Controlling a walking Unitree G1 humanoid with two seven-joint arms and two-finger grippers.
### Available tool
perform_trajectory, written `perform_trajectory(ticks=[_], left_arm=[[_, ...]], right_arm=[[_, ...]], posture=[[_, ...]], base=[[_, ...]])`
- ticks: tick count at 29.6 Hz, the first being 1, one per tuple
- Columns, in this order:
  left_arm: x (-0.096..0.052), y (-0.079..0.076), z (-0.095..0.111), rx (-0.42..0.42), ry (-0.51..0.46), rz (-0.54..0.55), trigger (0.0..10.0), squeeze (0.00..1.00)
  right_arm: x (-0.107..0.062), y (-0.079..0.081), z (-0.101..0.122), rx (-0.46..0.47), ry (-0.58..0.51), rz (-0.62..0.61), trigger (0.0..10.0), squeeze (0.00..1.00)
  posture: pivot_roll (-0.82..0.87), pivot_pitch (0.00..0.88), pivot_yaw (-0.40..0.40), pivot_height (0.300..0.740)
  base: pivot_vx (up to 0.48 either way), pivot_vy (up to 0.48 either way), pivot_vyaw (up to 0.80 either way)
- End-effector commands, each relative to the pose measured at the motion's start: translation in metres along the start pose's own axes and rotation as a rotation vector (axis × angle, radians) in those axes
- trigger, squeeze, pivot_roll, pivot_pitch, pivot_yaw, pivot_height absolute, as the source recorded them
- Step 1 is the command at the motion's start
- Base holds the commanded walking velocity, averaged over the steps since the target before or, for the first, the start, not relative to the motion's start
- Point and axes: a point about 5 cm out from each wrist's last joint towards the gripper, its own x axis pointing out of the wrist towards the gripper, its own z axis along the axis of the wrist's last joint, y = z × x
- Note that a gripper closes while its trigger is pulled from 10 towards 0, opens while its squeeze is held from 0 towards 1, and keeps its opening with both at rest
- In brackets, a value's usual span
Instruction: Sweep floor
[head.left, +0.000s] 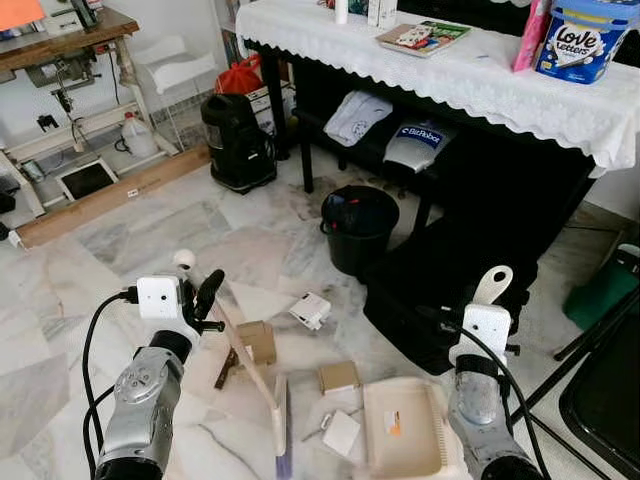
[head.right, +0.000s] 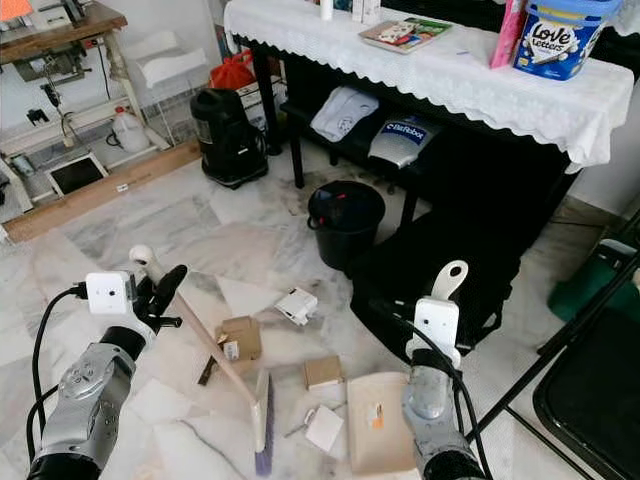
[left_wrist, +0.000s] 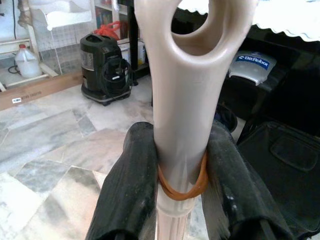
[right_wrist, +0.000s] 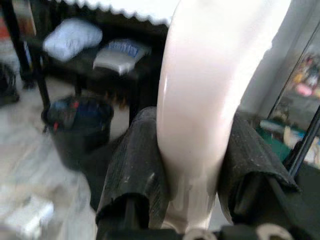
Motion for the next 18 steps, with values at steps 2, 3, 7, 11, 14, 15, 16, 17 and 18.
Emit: perform_trajectory(ticks=[2, 3, 7, 11, 14, 15, 16, 17, 18], left_arm=[[0.0, 0.001, 0.011, 0.029, -0.046, -0.005, 10.0, 0.0], [0.0, 0.001, 0.011, 0.031, -0.046, -0.005, 10.0, 0.0], [-0.003, 0.003, 0.01, 0.037, -0.031, -0.012, 10.0, 0.0], [-0.005, 0.004, 0.009, 0.043, -0.011, -0.017, 10.0, 0.0], [-0.004, 0.007, 0.006, 0.049, 0.012, -0.019, 10.0, 0.0], [-0.004, 0.007, 0.006, 0.049, 0.015, -0.019, 10.0, 0.0], [-0.004, 0.007, 0.005, 0.05, 0.02, -0.019, 10.0, 0.0], [-0.003, 0.008, 0.005, 0.05, 0.024, -0.019, 10.0, 0.0], [-0.003, 0.008, 0.004, 0.05, 0.026, -0.019, 10.0, 0.0]], right_arm=[[-0.009, 0.005, -0.014, -0.038, 0.079, 0.038, 10.0, 0.0], [-0.013, 0.006, -0.018, -0.051, 0.1, 0.048, 10.0, 0.0], [-0.025, 0.006, -0.033, -0.081, 0.173, 0.062, 10.0, 0.0], [-0.031, 0.007, -0.04, -0.092, 0.211, 0.075, 10.0, 0.0], [-0.033, 0.006, -0.047, -0.038, 0.291, 0.067, 10.0, 0.0], [-0.033, 0.006, -0.047, -0.028, 0.303, 0.061, 10.0, 0.0], [-0.033, 0.006, -0.05, -0.012, 0.342, 0.063, 10.0, 0.0], [-0.032, 0.007, -0.051, -0.001, 0.371, 0.066, 10.0, 0.0], [-0.032, 0.007, -0.052, 0.005, 0.388, 0.069, 10.0, 0.0]], posture=[[0.2, 0.076, 0.085, 0.74], [0.2, 0.076, 0.085, 0.74], [0.21, 0.077, 0.093, 0.74], [0.21, 0.074, 0.096, 0.74], [0.19, 0.069, 0.097, 0.74], [0.19, 0.069, 0.097, 0.74], [0.18, 0.065, 0.096, 0.74], [0.18, 0.065, 0.096, 0.74], [0.18, 0.065, 0.096, 0.74]], base=[[0.0, 0.0, 0.0], [0.0, 0.0, 0.0], [0.0, 0.0, 0.0], [0.0, 0.0, 0.0], [0.0, 0.0, 0.0], [0.0, 0.0, 0.0], [0.0, 0.0, 0.0], [0.0, 0.0, 0.0], [0.0, 0.0, 0.0]])
